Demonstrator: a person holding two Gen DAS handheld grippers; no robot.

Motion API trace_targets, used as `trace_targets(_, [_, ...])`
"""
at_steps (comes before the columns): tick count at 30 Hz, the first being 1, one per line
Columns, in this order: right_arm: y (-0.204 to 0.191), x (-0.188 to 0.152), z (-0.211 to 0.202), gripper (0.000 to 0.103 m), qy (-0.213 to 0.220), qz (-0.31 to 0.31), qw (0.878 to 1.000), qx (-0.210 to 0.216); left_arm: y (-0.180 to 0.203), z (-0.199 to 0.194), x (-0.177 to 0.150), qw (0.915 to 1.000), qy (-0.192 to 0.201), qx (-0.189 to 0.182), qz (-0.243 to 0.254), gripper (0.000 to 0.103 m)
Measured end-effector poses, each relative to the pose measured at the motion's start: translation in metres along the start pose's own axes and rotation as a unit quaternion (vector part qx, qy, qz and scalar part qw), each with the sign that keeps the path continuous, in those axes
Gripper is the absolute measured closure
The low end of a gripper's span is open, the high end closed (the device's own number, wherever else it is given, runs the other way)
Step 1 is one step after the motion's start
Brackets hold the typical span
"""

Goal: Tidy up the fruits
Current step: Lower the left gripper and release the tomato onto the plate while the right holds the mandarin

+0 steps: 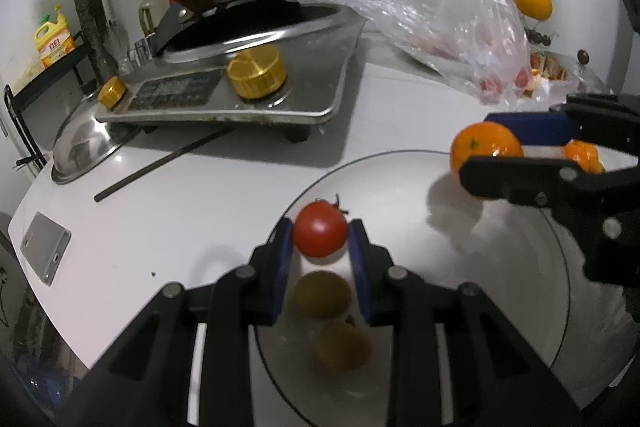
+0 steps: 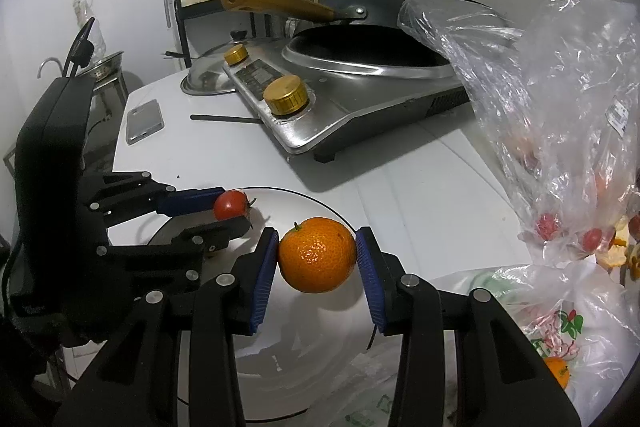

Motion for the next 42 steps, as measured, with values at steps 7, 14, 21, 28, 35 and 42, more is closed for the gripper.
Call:
trace_targets(7, [-0.001, 0.000, 0.001, 0.061, -0.001, 0.000, 1.000, -0.001, 0.001, 0.002, -0.002, 1.0000, -0.006, -0.001, 0.000, 0.073])
trace_targets(14, [-0.002, 0.000, 0.003, 0.061, -0.004, 0.000, 1.000, -0.002, 0.001, 0.000, -0.003, 0.9999, -0.008, -0.007, -0.003, 0.073])
trace_targets(21, [-0.003, 0.001, 0.007, 0.061, -0.006, 0.000, 1.000, -0.003, 0.001, -0.008, -0.002, 0.9999, 0.002, -0.012, -0.008, 0.069])
trace_targets(28, [-0.005, 0.003, 0.017, 0.061, -0.013, 0.002, 1.000, -0.002, -0.007, -0.021, -0.001, 0.9996, 0.019, -0.014, -0.017, 0.069])
trace_targets(35, [-0.011, 0.007, 0.032, 0.061, -0.024, -0.001, 1.000, 0.003, -0.026, -0.034, 0.000, 0.9983, 0.040, -0.007, -0.042, 0.069])
trace_targets(42, [-0.020, 0.009, 0.048, 0.061, -0.039, -0.007, 0.999, 0.008, -0.042, -0.033, -0.008, 0.9975, 0.038, 0.000, -0.060, 0.068])
Point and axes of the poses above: each gripper's, at about its wrist camera, not at the fingertips, and z roughly the way its jaws point, y to its right, x to its top, the point moved 1 cm from there along z, roughly the way its jaws point
